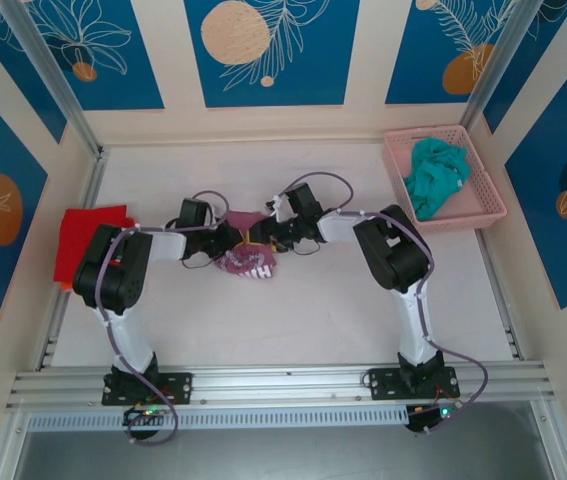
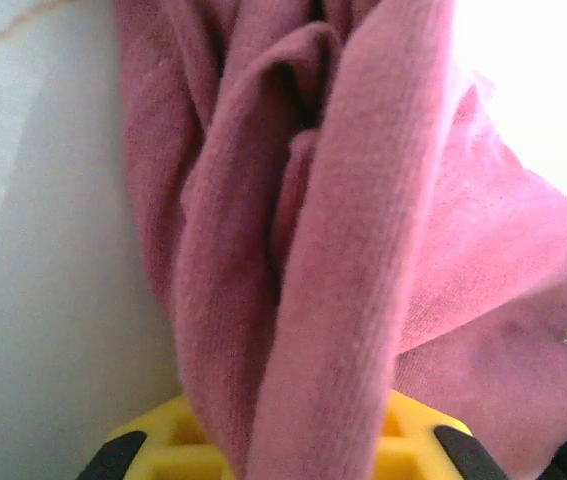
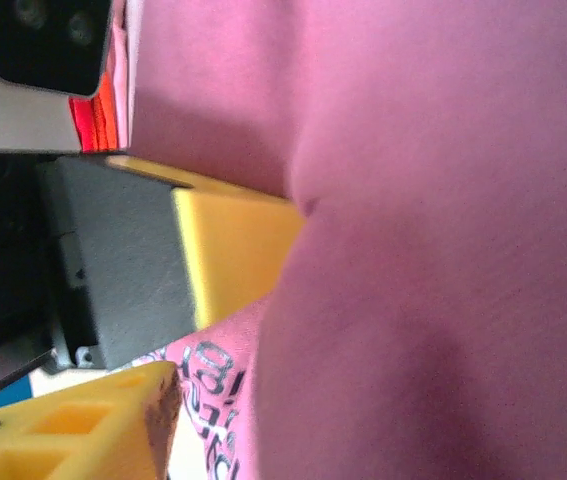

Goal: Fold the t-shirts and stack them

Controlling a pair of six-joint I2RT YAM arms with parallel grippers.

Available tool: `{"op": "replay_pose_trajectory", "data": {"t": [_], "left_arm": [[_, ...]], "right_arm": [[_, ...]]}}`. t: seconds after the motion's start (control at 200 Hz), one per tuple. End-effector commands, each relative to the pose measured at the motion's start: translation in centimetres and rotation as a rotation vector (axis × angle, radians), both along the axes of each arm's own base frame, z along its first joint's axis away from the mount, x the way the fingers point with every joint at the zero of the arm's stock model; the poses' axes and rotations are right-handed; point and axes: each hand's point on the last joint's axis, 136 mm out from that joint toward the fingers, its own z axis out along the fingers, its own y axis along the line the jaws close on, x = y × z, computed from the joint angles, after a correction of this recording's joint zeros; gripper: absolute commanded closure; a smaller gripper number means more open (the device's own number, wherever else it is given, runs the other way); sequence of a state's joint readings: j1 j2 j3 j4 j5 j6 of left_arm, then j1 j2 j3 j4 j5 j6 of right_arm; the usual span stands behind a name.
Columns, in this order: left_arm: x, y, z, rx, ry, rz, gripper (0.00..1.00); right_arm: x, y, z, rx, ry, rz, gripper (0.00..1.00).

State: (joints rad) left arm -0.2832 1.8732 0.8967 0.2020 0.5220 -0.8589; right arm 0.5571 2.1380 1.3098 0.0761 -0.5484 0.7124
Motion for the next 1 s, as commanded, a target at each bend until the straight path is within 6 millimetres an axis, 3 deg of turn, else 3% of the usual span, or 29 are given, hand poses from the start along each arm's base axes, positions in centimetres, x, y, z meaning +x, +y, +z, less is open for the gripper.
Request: {"op": "replay_pose_trajectory", "data": {"t": [0.0, 0.04, 0.125, 0.37, 0.515, 0.715, 0.995], "left_arm": [[-0.9, -0.8, 0.4, 0.037, -0.045, -0.088, 1.0], [-1.1, -0.4, 0.6, 0.069, -0.05, -0.103, 1.0], [-1.6, 0.6, 1.3, 0.161, -0.058, -0.145, 1.0], [-2.8, 3.6, 5.0, 0.399, -0.191, -0.253, 1.0], [-3.2, 4.9, 6.9, 0.481, -0.27, -0.305, 1.0], [-4.1, 7.8, 8.0, 0.553, -0.244, -0.285, 1.0], [-5.9, 14.3, 10.7, 0.711, -0.201, -0.217, 1.0]], "right_arm": [[-0.5, -1.9, 1.8, -0.035, -0.089, -0.018, 0.25], [-0.6, -2.8, 2.2, -0.055, -0.123, -0.034, 0.18], [-1.0, -4.4, 3.0, -0.089, -0.182, -0.047, 0.15], [-2.8, -6.6, 4.5, -0.139, -0.33, -0.012, 0.13], [-3.9, -5.4, 6.0, -0.106, -0.43, 0.058, 0.12], [-6.3, -2.7, 9.0, -0.03, -0.568, 0.196, 0.12], [-9.8, 0.5, 13.1, 0.075, -0.716, 0.349, 0.12]]}}
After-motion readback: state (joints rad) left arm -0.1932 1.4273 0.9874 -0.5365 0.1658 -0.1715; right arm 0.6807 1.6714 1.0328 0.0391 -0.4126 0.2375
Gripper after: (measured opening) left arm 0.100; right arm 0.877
